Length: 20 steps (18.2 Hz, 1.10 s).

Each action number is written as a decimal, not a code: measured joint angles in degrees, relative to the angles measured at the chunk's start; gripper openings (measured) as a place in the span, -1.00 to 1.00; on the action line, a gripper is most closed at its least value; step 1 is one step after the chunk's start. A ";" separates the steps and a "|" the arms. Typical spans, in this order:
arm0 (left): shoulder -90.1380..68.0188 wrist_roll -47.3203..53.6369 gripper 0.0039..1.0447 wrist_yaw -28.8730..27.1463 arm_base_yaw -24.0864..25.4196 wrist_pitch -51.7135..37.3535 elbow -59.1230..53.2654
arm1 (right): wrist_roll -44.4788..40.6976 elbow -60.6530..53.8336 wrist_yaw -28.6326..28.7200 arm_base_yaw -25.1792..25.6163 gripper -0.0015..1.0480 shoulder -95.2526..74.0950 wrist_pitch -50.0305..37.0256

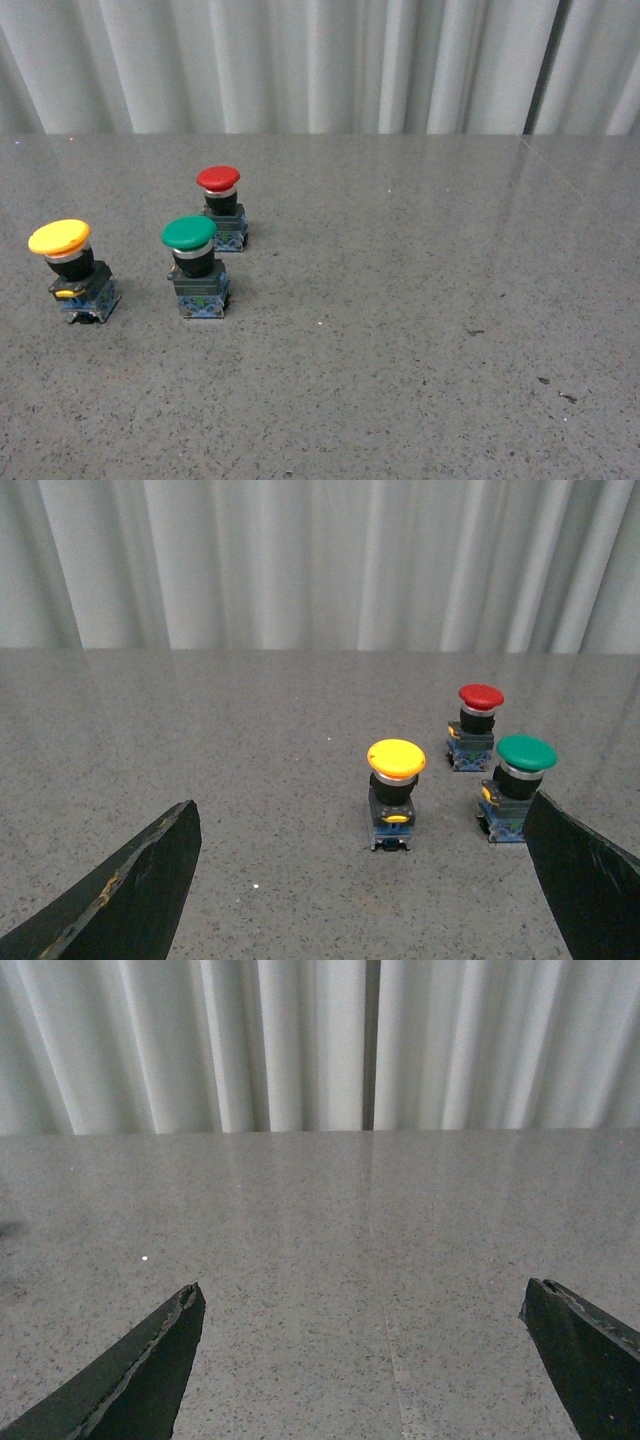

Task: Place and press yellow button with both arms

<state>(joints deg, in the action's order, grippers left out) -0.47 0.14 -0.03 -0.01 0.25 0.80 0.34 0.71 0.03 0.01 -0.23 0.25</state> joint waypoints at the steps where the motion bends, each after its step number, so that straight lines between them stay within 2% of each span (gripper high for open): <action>1: 0.00 0.00 0.88 0.00 0.00 0.00 0.00 | 0.00 0.00 0.00 0.00 0.87 0.00 0.00; 14: 0.00 -0.02 0.88 -0.04 0.00 0.07 0.00 | 0.00 0.00 0.00 0.00 0.87 0.00 0.00; 15: -2.08 -1.90 0.88 -6.62 -2.67 7.19 2.08 | -0.02 0.00 0.02 0.00 0.87 0.00 -0.02; 16: -8.48 -4.70 0.88 -16.90 -7.74 13.57 5.84 | -0.04 0.00 -0.07 0.00 0.87 0.00 0.00; 17: -11.89 -5.11 0.88 -22.36 -9.35 14.03 8.02 | -0.02 0.00 0.02 0.00 0.87 0.00 -0.07; 18: -14.47 -4.92 0.88 -23.04 -6.49 9.40 10.23 | -0.02 0.00 -0.07 0.02 0.87 0.00 0.04; 20: -23.43 -1.40 0.88 -17.09 0.39 -2.80 16.50 | -0.02 0.00 0.00 0.00 0.87 0.00 -0.04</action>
<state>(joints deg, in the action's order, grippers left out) -23.90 -1.26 -17.12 0.38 -2.55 17.30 0.32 0.71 0.03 0.01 -0.23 0.21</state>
